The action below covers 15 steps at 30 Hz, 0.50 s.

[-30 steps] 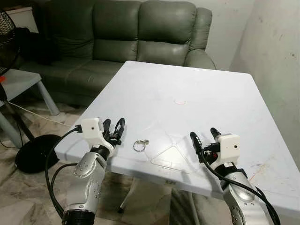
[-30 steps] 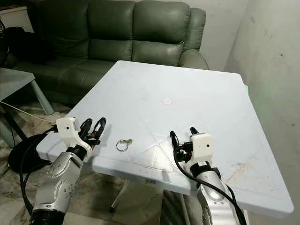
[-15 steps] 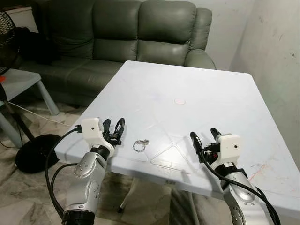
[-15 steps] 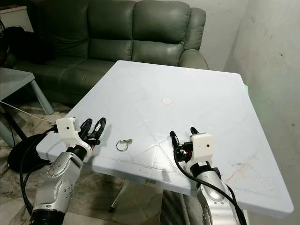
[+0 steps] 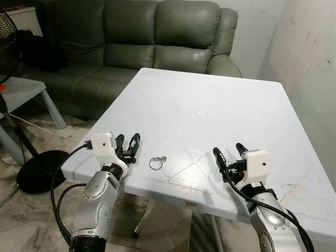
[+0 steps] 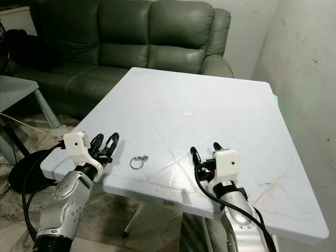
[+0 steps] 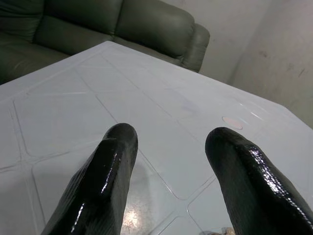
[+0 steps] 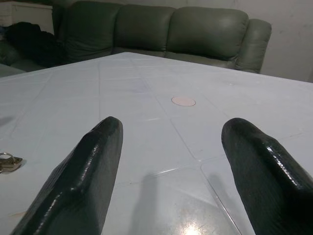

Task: Hang keys on a hook

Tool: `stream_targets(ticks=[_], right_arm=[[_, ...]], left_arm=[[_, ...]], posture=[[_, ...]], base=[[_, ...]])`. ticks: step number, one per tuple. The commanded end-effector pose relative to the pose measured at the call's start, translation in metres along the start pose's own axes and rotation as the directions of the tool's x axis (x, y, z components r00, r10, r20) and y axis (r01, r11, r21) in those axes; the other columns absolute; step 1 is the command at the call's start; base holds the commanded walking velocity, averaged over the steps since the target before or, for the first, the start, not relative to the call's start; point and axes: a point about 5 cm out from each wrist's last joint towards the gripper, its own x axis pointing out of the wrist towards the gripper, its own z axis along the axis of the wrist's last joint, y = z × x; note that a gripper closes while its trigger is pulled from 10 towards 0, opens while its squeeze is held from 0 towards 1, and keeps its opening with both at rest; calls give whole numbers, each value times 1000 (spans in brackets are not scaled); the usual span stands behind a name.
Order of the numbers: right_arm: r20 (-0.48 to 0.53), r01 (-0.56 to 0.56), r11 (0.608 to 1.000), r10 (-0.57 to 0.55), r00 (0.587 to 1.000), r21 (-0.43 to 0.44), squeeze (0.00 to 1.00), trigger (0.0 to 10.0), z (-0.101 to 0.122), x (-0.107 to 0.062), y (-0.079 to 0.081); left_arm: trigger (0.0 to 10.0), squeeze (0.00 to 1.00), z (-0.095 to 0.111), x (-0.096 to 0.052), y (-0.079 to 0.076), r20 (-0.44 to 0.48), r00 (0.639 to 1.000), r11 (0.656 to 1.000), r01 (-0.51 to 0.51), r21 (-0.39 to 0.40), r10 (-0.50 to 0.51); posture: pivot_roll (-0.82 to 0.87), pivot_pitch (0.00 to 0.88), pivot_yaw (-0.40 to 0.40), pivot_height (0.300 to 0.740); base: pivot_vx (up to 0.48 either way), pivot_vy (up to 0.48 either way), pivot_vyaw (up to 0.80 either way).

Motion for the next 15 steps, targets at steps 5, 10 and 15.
stream_targets(ticks=[5, 10, 15], right_arm=[[12, 9, 1000, -9, 1000, -5, 0, 10000, 3, 1, -3], [12, 10, 1000, -10, 1000, -6, 0, 10000, 3, 1, -4], [11, 9, 1000, -9, 1000, -5, 0, 10000, 3, 1, -3]], left_arm=[[10000, 0, 3, 0, 0, 3, 1000, 1000, 8, 7, -8], [10000, 0, 3, -1, 0, 0, 1000, 1000, 8, 4, -8], [10000, 0, 3, -1, 0, -3, 1000, 1000, 9, 3, -9]], posture=[[35, 0, -5, 740], [37, 0, -6, 740], [37, 0, -6, 740]], base=[[0, 0, 0], [0, 0, 0], [0, 0, 0]])
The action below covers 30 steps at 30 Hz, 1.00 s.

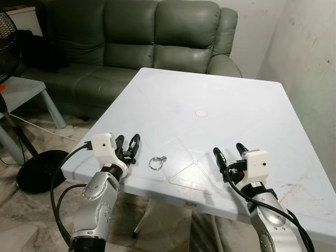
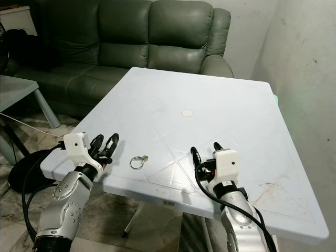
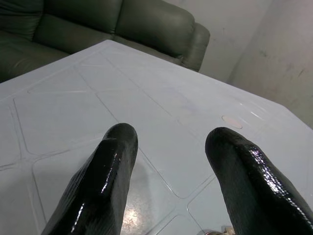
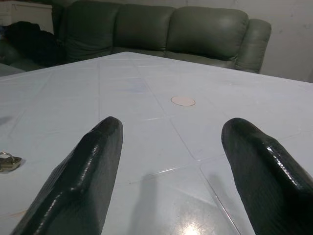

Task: Hang keys on a hook

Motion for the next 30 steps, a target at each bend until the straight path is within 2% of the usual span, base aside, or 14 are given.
stream_targets(ticks=[1, 12, 17, 23, 30], right_arm=[[12, 9, 1000, -9, 1000, -3, 0, 10000, 2, 1, -3], [8, 2, 1000, -2, 1000, -8, 0, 10000, 2, 2, -2], [-1, -9, 999, 9, 1000, -32, 0, 10000, 3, 7, -6], [0, -31, 997, 31, 1000, -68, 0, 10000, 7, 14, -12], [3, -18, 998, 18, 1000, -68, 0, 10000, 7, 16, -14]], left_arm=[[10000, 0, 2, 0, 0, -2, 1000, 1000, 9, 9, -8], [10000, 0, -6, -4, -8, -43, 997, 997, 64, 33, -63], [10000, 0, -19, -12, -18, -80, 992, 993, 106, 44, -102], [10000, 0, -20, -14, -23, -85, 990, 992, 120, 49, -116], [10000, 0, -19, -15, -17, -75, 993, 995, 91, 39, -88]], posture=[[37, 0, -6, 740], [36, 0, -7, 740], [37, 0, -6, 740], [44, 0, -11, 740], [53, 0, -19, 740]], base=[[0, 0, 0], [0, 0, 0], [0, 0, 0], [0, 0, 0], [0, 0, 0]])
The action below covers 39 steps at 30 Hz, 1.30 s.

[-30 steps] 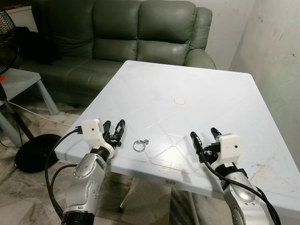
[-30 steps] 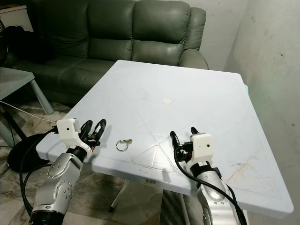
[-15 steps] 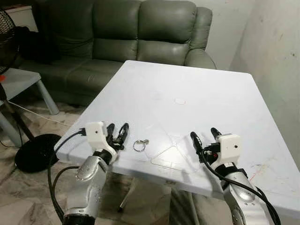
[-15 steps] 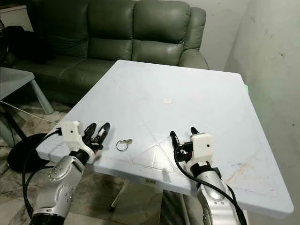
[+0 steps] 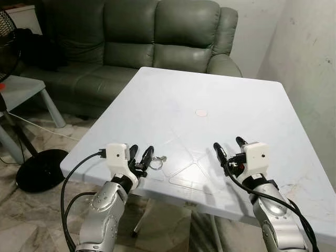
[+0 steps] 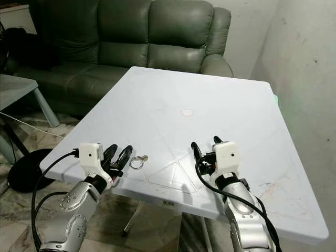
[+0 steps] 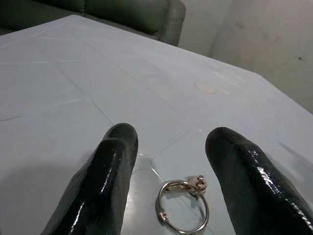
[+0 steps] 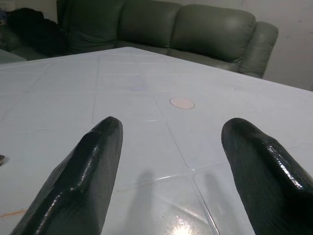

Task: Hang keys on a hook

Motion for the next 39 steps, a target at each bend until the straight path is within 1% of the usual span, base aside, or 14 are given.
stream_targets(ticks=[1, 4, 5, 6, 7, 8, 10, 11, 12, 17, 32, 39], right_arm=[[16, 29, 1000, -29, 999, -5, 0, 10000, 2, 1, -5], [20, 38, 999, -39, 999, 14, 0, 10000, 2, 0, -5], [35, 62, 996, -64, 997, 60, 0, 10000, 3, -1, -5], [35, 62, 996, -64, 997, 60, 0, 10000, 3, -1, -5], [44, 79, 993, -83, 996, 86, 0, 10000, 3, -1, -6], [47, 83, 993, -88, 995, 89, 0, 10000, 3, -1, -6], [62, 119, 985, -127, 990, 125, 0, 10000, 4, -3, -8], [65, 145, 982, -153, 986, 120, 0, 10000, 4, -4, -11], [65, 145, 982, -153, 986, 120, 0, 10000, 4, -4, -11], [58, 216, 970, -223, 973, 116, 0, 10000, 3, -8, -19], [59, 216, 970, -224, 973, 115, 0, 10000, 3, -9, -19], [56, 211, 970, -218, 974, 118, 0, 10000, 3, -9, -18]], left_arm=[[10000, 0, 5, 0, 6, 15, 999, 999, -31, -9, 31], [10000, 0, 9, 2, 10, 24, 999, 999, -41, -11, 41], [10000, 0, 13, 4, 13, 33, 998, 998, -52, -20, 52], [10000, 0, 13, 4, 13, 33, 998, 998, -52, -20, 52], [10000, 0, 15, 5, 15, 36, 998, 998, -55, -18, 56], [10000, 0, 15, 5, 15, 36, 998, 998, -55, -15, 56], [10000, 0, 18, 7, 19, 43, 997, 998, -64, -16, 65], [10000, 0, 19, 8, 21, 46, 997, 998, -68, -16, 69], [10000, 0, 19, 8, 21, 46, 997, 998, -68, -16, 69], [10000, 0, 22, 9, 25, 52, 996, 997, -78, -20, 79], [10000, 0, 24, 12, 24, 61, 996, 997, -70, -18, 71], [10000, 0, 24, 11, 27, 58, 995, 996, -80, -24, 81]], posture=[[55, 0, -20, 740], [55, 0, -19, 740], [50, 0, -15, 740], [50, 0, -15, 740], [49, 0, -12, 740], [49, 0, -12, 740], [46, 0, -9, 740], [46, 0, -9, 740], [46, 0, -9, 740], [34, 0, -1, 740], [25, 0, 3, 740], [29, 0, 3, 740]], base=[[0, 0, 0], [0, 0, 0], [0, 0, 0], [0, 0, 0], [0, 0, 0], [0, 0, 0], [0, 0, 0], [0, 0, 0], [0, 0, 0], [0, 0, 0], [0, 0, 0], [0, 0, 0]])
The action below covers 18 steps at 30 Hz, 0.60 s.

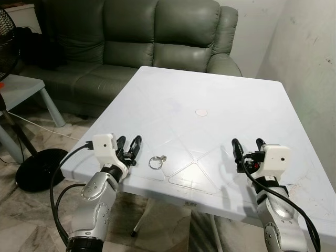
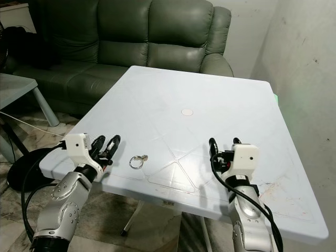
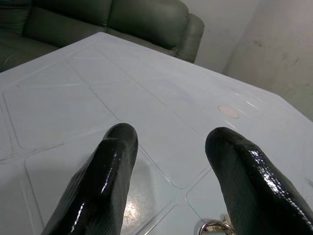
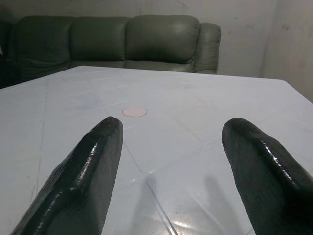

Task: Hang keys on a hook

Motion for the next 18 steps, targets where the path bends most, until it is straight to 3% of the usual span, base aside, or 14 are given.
stream_targets(ticks=[1, 5, 18], right_arm=[[15, -6, 1000, 6, 1000, 3, 0, 10000, 3, -1, 2], [12, -6, 1000, 6, 1000, 3, 0, 10000, 3, -2, 2], [6, -13, 1000, 13, 1000, 5, 0, 10000, 2, -3, 3]], left_arm=[[10000, 0, 3, 2, 2, 4, 1000, 1000, -4, -1, 4], [10000, 0, 2, 1, 4, -1, 1000, 1000, -13, -7, 13], [10000, 0, 3, 2, 5, -2, 1000, 1000, -18, -11, 18]], posture=[[29, 0, 3, 740], [28, 0, 2, 740], [31, 0, -1, 740]], base=[[0, 0, 0], [0, 61, 0], [0, 350, 0]])
